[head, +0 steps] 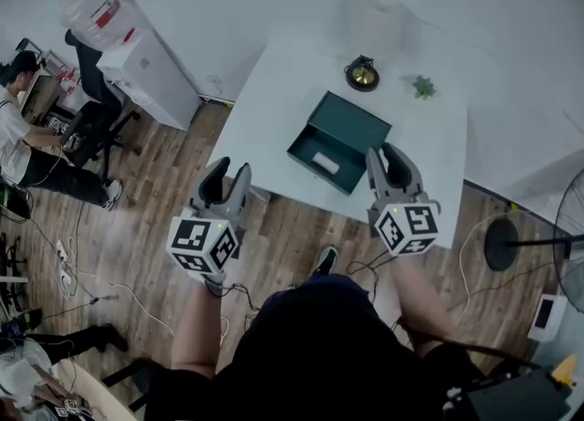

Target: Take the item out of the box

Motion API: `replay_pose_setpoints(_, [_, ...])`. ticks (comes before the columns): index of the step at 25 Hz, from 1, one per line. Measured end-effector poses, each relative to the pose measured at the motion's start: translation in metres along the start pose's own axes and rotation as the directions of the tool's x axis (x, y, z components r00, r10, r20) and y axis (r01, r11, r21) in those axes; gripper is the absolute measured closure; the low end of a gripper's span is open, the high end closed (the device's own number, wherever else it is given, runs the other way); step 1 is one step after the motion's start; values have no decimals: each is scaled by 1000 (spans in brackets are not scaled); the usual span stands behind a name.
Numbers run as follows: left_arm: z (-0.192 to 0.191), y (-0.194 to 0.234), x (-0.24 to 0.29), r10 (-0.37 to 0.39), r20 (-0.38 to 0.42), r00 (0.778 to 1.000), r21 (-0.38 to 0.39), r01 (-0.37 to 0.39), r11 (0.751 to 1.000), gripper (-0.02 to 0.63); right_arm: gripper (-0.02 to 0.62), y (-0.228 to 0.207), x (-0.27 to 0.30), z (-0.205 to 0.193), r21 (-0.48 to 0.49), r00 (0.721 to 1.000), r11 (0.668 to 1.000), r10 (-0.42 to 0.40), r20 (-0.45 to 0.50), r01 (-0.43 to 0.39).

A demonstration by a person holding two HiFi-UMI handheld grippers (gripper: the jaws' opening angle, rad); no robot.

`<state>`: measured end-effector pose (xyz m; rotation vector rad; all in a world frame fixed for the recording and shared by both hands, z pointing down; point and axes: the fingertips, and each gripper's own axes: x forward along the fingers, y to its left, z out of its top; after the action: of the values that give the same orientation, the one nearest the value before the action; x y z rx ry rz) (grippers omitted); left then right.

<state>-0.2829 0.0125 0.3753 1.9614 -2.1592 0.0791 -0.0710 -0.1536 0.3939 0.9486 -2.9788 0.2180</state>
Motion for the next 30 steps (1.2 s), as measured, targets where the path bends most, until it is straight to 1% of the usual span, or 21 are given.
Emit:
replay_pose_setpoints(4, [-5, -7, 38, -4, -37, 999, 4, 4, 1000, 449, 479, -28, 22, -16, 7, 999, 1000, 17, -41, -17])
replay_pose_setpoints(9, [-24, -1, 77, -6, -88, 996, -1, 6, 1000, 449, 476, -39, 49, -46, -26, 991, 997, 71, -117, -74])
replay_pose_setpoints(12, [-35, 6, 101, -25, -118, 993, -6, 25, 1000, 449, 476, -39, 64, -68, -50, 976, 991, 109, -188, -120])
replay_pose_setpoints(15, [-46, 14, 130, -69, -146, 987, -11, 68, 998, 449, 468, -36, 81, -94, -100, 948, 981, 133, -290, -169])
replay_pose_setpoints(17, [-55, 18, 151, -112, -165, 980, -21, 110, 994, 449, 455, -34, 91, -113, -129, 922, 972, 136, -363, -195])
replay_pose_setpoints(19, [-64, 21, 170, -165, -189, 968, -32, 162, 986, 449, 448, -31, 100, -137, -131, 888, 968, 138, -438, -215])
replay_pose_setpoints(24, [-84, 32, 211, -296, -253, 921, -37, 296, 954, 449, 451, -29, 125, -198, -45, 794, 973, 159, -587, -227])
replay_pose_setpoints(25, [-90, 35, 216, -314, -267, 911, -44, 314, 948, 449, 449, -27, 127, -210, -28, 771, 974, 161, -617, -226])
replay_pose_setpoints(27, [-101, 42, 225, -344, -294, 892, -61, 342, 938, 449, 449, -23, 128, -237, -7, 714, 974, 160, -681, -225])
replay_pose_setpoints(30, [-113, 53, 236, -377, -330, 865, -72, 376, 924, 449, 445, -19, 132, -273, -7, 636, 972, 149, -757, -236])
